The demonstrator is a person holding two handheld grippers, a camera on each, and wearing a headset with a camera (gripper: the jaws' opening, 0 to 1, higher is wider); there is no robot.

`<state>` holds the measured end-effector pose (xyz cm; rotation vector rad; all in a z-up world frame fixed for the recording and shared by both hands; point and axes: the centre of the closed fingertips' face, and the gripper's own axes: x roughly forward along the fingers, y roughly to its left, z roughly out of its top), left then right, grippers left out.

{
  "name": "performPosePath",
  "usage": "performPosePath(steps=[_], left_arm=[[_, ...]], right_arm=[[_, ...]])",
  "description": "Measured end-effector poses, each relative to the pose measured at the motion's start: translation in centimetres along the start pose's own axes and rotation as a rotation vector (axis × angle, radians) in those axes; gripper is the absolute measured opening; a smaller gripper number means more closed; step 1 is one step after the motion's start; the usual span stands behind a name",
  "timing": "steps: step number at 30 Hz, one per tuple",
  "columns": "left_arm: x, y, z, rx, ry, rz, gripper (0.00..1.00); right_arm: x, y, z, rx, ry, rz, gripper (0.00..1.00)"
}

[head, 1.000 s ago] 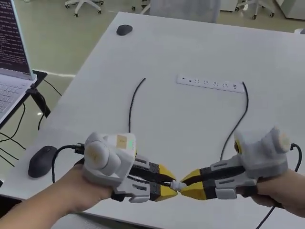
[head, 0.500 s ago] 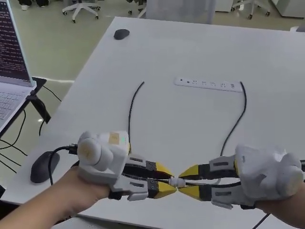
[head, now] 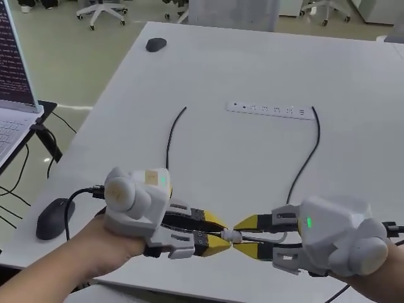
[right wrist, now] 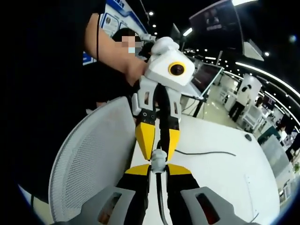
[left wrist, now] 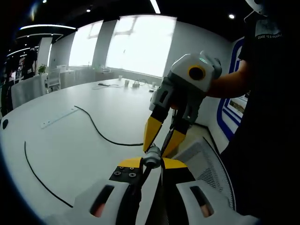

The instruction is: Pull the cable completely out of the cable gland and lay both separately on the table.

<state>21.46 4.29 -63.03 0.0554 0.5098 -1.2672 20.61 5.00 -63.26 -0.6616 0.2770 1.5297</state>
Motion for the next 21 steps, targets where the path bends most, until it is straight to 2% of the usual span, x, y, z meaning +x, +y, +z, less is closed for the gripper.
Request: performPosePath(steps=[3,5,6,7,9,16,21], left_arm=[[0.1,0.0,-0.2,0.006,0.003,0.001,0.15],[0.1,-0.1,-0.2,0.006,0.005,-0.001,0.15],[0.2,-0.1,-0.1,0.01,0.004,0.0,0.15],[0.2,-0.1,0.0,0.011,-0.003,0.001,0.15],[0.3,-0.1,0.2,0.009,-0.01,-0.001,0.15],[0.5,0.1,0.5,0.027,-0.013,0.008,0.15],[0.7,0.4,0.7,0.033,-0.019,0.02,0.15]], right_arm=[[0.0,0.0,-0.2,0.026,0.007,-0.002,0.08],[0.0,0.1,-0.2,0.089,0.005,0.003,0.08],[0.0,0.0,-0.3,0.085,0.005,-0.002,0.09],[0.0,-0.1,-0.2,0.082,0.0,-0.01,0.09],[-0.1,-0.3,-0.1,0.124,-0.014,-0.015,0.09],[-1.0,-1.0,-0.2,0.208,-0.034,-0.066,0.16],[-1.9,-1.5,-1.0,0.264,-0.003,-0.124,0.18]])
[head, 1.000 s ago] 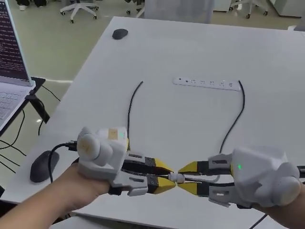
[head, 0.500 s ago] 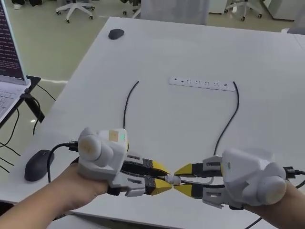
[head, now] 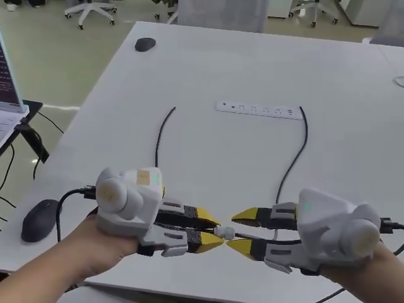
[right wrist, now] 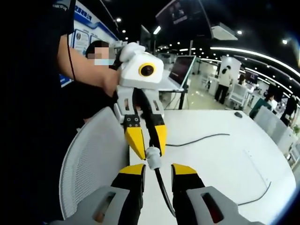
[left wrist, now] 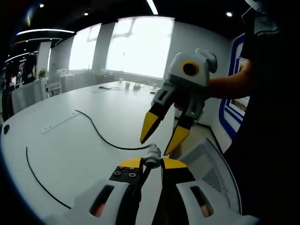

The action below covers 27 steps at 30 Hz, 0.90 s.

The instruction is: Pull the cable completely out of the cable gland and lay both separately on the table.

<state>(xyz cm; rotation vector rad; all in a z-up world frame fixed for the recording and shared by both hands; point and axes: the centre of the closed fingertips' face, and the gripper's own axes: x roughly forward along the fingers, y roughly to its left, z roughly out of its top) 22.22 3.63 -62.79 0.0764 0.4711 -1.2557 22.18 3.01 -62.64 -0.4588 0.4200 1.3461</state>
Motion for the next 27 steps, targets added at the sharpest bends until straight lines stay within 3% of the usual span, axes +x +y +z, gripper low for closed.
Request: performPosePath(steps=[1,3,5,10,20,27], left_arm=[[0.0,0.0,0.1,0.003,-0.002,0.003,0.15],[0.1,0.1,0.2,0.006,0.001,0.004,0.15],[0.1,0.2,0.3,0.005,0.001,0.005,0.15],[0.1,0.6,0.5,0.005,0.003,0.01,0.15],[0.0,0.7,0.4,0.001,0.006,0.017,0.15],[0.0,0.9,0.3,-0.02,-0.006,0.024,0.15]], right_arm=[[-0.2,0.0,-0.3,0.01,0.025,-0.013,0.17],[-0.6,-1.0,-0.6,-0.053,0.062,-0.089,0.14],[-0.5,-0.7,-0.9,-0.065,0.075,-0.085,0.13],[-0.3,-1.2,-1.6,-0.073,0.095,-0.137,0.11],[0.3,-0.9,-0.8,-0.097,0.075,-0.193,0.09],[0.8,-0.9,-0.9,-0.153,0.113,-0.218,0.01]])
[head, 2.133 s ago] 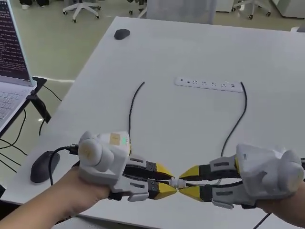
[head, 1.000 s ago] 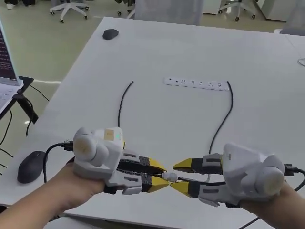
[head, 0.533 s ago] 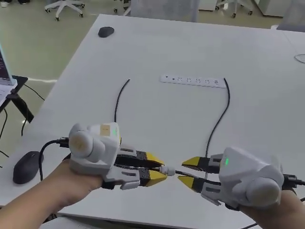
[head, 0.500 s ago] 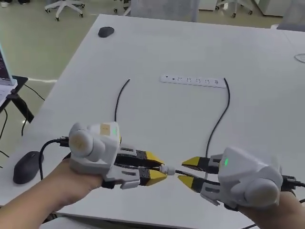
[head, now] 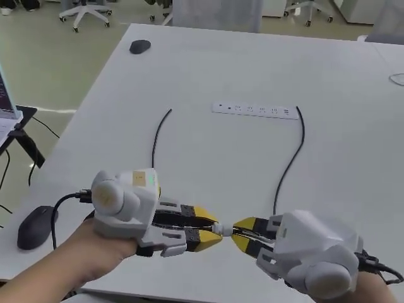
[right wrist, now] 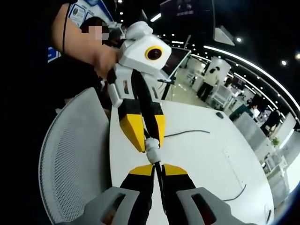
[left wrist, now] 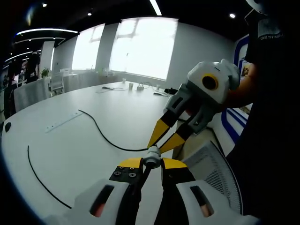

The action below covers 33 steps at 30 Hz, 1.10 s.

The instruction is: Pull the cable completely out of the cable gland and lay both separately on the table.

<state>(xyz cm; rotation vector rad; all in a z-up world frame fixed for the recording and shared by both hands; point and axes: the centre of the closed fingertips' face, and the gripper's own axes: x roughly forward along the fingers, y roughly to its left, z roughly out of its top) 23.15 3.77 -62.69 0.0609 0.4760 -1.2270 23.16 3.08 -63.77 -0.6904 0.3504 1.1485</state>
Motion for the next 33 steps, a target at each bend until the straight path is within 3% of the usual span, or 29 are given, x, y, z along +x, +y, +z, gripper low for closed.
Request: performPosePath(steps=[16,23,33], left_arm=[[0.3,-0.2,-0.2,0.017,0.009,-0.012,0.15],[0.4,0.0,-0.2,0.011,0.002,-0.003,0.15],[0.1,0.3,-0.1,-0.018,-0.025,0.018,0.15]], right_arm=[[-0.1,0.1,-0.7,-0.03,0.009,0.013,0.0],[-0.2,-0.3,-1.3,0.008,0.013,0.006,0.0],[-0.2,-1.4,-3.1,0.107,0.058,-0.039,0.0]])
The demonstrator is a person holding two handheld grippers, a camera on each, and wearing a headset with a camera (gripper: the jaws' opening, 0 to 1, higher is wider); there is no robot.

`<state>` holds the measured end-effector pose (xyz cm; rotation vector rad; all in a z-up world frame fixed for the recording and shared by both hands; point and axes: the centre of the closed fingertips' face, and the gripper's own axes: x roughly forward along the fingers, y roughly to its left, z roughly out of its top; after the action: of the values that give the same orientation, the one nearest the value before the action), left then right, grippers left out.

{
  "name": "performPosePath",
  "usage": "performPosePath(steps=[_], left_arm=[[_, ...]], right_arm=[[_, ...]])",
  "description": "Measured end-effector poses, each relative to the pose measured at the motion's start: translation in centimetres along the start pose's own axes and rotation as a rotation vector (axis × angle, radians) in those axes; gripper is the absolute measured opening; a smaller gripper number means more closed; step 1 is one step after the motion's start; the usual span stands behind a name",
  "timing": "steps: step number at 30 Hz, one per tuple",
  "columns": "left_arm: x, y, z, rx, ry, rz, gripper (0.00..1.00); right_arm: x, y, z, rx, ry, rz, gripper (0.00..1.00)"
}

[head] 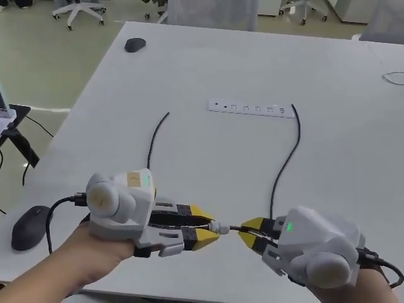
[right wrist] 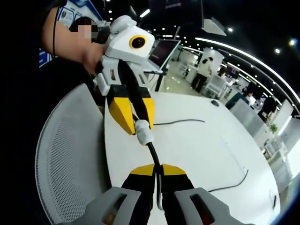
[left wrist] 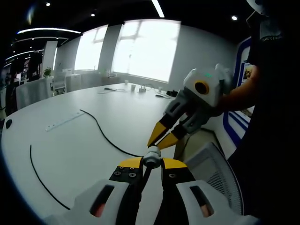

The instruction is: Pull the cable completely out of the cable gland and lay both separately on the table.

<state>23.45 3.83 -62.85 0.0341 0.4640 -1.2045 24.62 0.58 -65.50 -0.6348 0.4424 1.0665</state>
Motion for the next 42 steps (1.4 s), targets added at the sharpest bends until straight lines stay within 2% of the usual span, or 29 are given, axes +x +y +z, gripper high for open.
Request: performPosePath(steps=[9,13,16,20,22,27,36,42], left_arm=[[0.0,0.0,0.0,-0.001,-0.006,0.003,0.15],[0.1,-0.1,0.0,0.0,-0.012,0.004,0.15],[0.4,-0.3,0.1,0.002,-0.014,0.001,0.15],[0.4,-0.3,0.2,0.0,-0.02,0.004,0.15],[0.4,-0.3,0.2,0.005,-0.019,0.006,0.15],[0.3,-0.2,0.0,0.02,-0.013,0.02,0.15],[-0.1,0.1,0.0,0.018,-0.021,0.04,0.15],[-0.4,0.4,0.1,0.017,-0.019,0.054,0.15]], right_arm=[[0.0,-1.3,-2.8,0.17,0.051,-0.055,0.0],[0.1,-1.9,-4.4,0.298,0.065,-0.082,0.0],[0.2,-1.9,-5.4,0.371,0.081,-0.091,0.0],[0.3,-1.8,-6.9,0.509,0.097,-0.106,0.0],[0.5,-1.7,-7.4,0.547,0.098,-0.103,0.0],[0.6,-1.2,-7.3,0.53,0.098,-0.105,0.0],[0.1,-1.4,-6.9,0.512,0.067,-0.121,0.01],[-0.3,-1.3,-6.5,0.447,0.069,-0.137,0.02]])
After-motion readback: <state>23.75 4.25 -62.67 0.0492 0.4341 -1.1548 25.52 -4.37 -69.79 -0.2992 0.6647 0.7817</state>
